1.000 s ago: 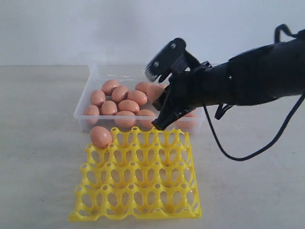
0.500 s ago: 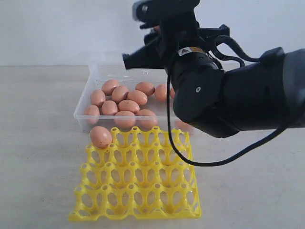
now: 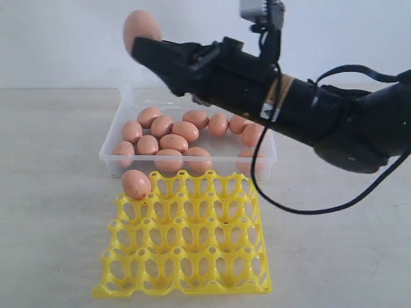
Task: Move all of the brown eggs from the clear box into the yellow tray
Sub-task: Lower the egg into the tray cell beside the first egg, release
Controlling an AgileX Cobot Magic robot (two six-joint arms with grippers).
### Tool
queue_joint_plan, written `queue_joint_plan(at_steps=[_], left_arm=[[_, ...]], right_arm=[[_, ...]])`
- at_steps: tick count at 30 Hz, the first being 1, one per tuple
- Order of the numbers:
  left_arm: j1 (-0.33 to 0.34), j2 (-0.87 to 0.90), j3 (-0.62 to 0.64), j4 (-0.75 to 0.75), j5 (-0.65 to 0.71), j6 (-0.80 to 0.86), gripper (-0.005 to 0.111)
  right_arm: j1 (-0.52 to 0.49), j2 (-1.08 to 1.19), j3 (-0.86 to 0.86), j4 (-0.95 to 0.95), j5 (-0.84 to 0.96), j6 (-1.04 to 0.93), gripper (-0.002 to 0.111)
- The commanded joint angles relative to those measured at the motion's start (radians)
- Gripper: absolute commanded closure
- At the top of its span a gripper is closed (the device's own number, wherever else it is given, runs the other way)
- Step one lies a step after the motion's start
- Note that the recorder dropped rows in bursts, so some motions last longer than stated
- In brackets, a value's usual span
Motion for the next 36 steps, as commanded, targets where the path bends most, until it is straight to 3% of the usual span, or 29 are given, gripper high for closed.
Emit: queue_joint_plan(at_steps=[1, 12, 24, 36], left_arm=[[0.003, -0.002, 0.004, -0.002, -0.002, -0.002, 0.085], [0.003, -0.002, 0.004, -0.002, -0.002, -0.002, 0.085], [0.003, -0.002, 0.004, -0.002, -0.002, -0.002, 0.085], [0.003, -0.002, 0.004, -0.002, -0.002, -0.002, 0.085]], right_arm=[[-0.133, 0.089, -0.008, -0.289, -0.073, 0.153, 0.109], [-0.135, 0.263, -0.009, -0.355, -0.064, 0.085, 0.109], [0.036, 0.272, -0.138, -0.358, 0.443, 0.031, 0.109], [0.036, 0.272, -0.147, -0.396, 0.55, 0.09, 0.109]])
